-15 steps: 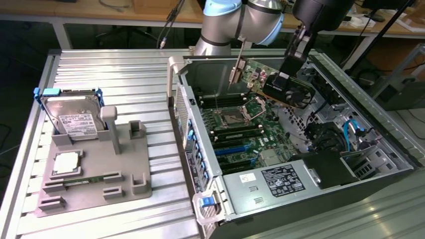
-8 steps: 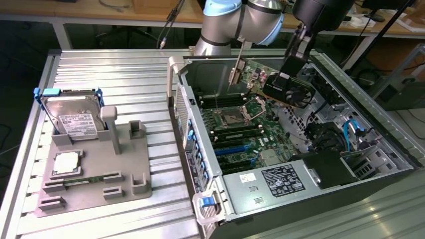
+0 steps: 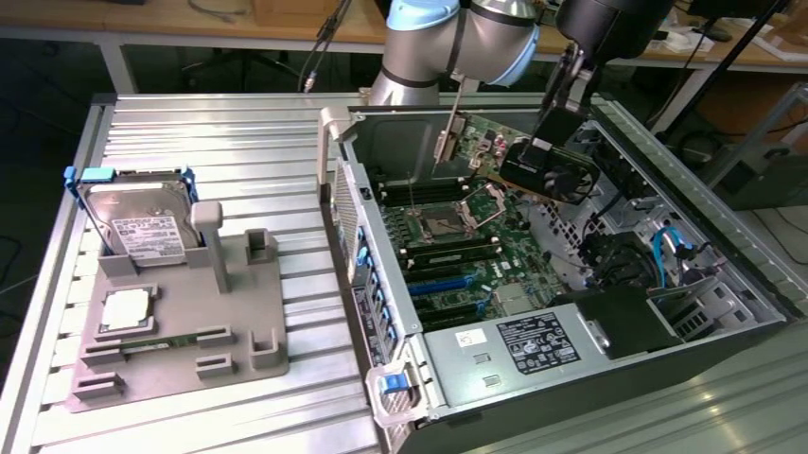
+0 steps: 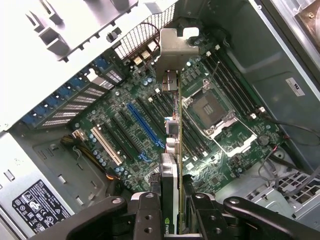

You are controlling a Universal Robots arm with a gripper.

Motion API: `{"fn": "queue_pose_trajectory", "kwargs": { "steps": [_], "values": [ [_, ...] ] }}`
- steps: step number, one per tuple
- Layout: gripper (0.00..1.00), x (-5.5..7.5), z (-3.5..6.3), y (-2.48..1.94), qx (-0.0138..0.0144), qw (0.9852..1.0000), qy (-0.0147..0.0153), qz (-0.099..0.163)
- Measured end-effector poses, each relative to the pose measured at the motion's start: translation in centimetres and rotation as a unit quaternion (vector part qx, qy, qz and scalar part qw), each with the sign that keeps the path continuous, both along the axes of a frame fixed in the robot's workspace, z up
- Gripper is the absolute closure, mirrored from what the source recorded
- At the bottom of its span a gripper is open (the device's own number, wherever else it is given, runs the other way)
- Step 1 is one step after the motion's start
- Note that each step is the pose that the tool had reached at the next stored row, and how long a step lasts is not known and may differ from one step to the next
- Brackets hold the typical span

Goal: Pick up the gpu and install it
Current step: 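Insert the gpu into the slot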

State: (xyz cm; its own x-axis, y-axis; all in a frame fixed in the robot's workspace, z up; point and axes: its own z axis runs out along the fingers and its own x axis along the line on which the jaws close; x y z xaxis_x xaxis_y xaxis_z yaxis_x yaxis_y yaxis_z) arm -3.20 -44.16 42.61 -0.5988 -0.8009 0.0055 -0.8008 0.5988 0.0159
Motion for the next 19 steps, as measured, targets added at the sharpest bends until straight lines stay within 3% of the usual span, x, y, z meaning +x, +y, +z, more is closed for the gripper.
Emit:
{"fn": "queue_pose_trajectory", "kwargs": {
  "steps": [19],
  "values": [
    [0.73,0.0,0.0,0.0,0.0,1.0,0.0,0.01]
  ]
}}
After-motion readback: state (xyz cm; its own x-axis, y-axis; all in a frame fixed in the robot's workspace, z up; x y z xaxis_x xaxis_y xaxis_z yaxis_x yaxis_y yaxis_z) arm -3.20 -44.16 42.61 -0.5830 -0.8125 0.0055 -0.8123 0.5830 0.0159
